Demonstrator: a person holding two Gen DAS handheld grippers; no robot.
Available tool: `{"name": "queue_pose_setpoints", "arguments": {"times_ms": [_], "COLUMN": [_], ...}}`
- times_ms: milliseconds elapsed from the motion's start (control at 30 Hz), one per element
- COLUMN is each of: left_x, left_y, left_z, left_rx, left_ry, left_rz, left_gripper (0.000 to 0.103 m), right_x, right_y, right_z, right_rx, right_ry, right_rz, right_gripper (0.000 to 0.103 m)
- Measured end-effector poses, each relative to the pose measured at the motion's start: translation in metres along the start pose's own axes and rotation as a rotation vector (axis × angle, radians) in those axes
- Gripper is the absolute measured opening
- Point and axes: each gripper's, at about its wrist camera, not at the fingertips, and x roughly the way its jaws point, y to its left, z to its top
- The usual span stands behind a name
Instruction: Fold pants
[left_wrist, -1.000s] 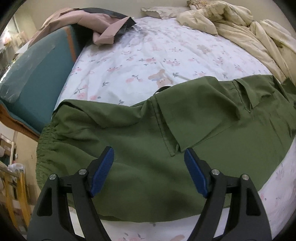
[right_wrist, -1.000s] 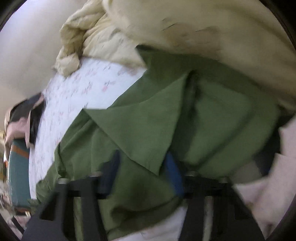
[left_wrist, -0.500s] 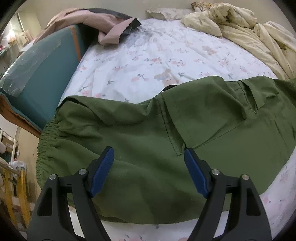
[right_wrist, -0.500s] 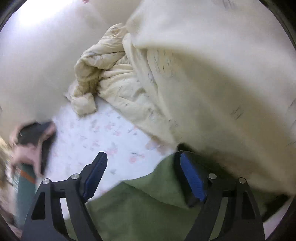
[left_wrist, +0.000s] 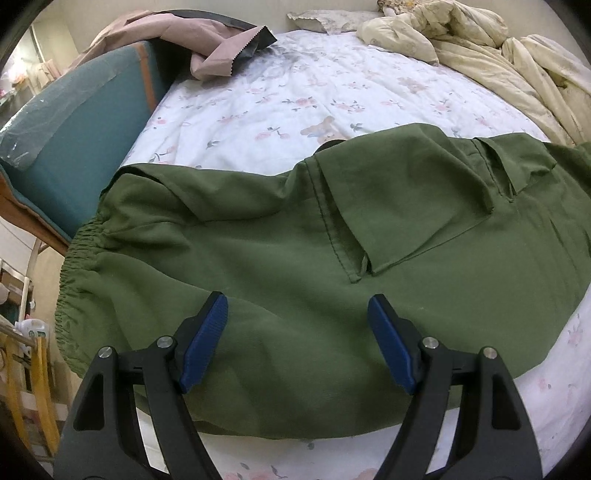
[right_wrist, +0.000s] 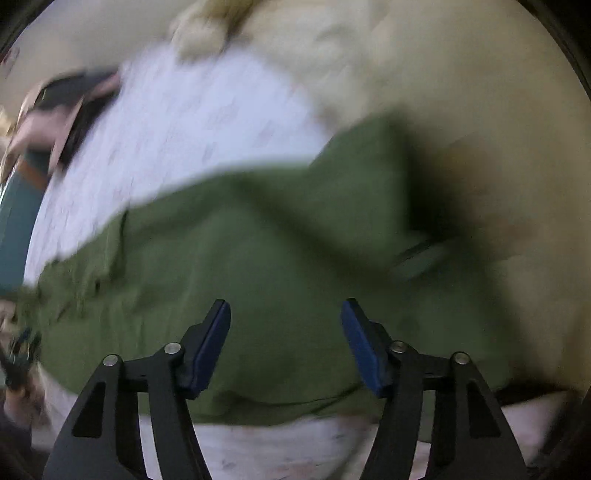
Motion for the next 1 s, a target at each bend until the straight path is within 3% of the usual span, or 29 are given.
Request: {"name": "queue_pose_setpoints", "arguments": {"times_ms": [67,100,233,300,367,467,533,633,867,1000], "left_x": [0.003,0.006,0.011,0.013,0.011,-0.002,-0.014,-0.035,-0.055,-0.039], "left_y": [0.0,0.0,0.006,0.012,0.015,0.025,0.042,0.081,0.19,0.219], "left_z": [-0.001,-0.001,-0.003,-0.004,-0.004,-0.002,-0.002,-0.011,-0.069,-0.096], "left_rx": [0.007,0.011,0.006,-0.019,-0.036,-0.079,-0.159,-0.315,-0.759,-1.003], "left_ry": [0.006,0.008,0.015,0.028,0.026,0.001,-0.02,-0.042,0.012,0.009], "left_rz": [0.012,0.02,0.04,0.037,0.02,-0.03,-0.067,-0.076,0.039,-0.03], "left_gripper": [0.076,0.076,0.076,0.076,0.076,0.076,0.076,0.076,0.087,0.088], "right_x": [0.014,0.015,-0.025,-0.038,-0.037,-0.043,-0.054,-0.066,-0.056,-0.045], "right_y": [-0.002,-0.007,-0.038,-0.06,-0.063,-0.047,-0.035,-0.021,0.036,0.074], "right_z": [0.01,0.018,0.036,0.033,0.032,0.021,0.007,-0.02,-0.079,-0.117], "right_rx": [0.026,0.055,0.226,0.374,0.419,0.349,0.312,0.325,0.383,0.375], "right_ry": [-0.02,-0.07,-0.455,-0.532,-0.492,-0.459,-0.463,-0.494,-0.47,-0.436], "right_rz": [-0.036,-0.057,-0.184,-0.173,-0.129,-0.115,-0.079,0.0,0.145,0.201], "right_gripper": [0.063,0.063,0.065,0.065,0.065,0.065,0.065,0.067,0.078,0.079]}}
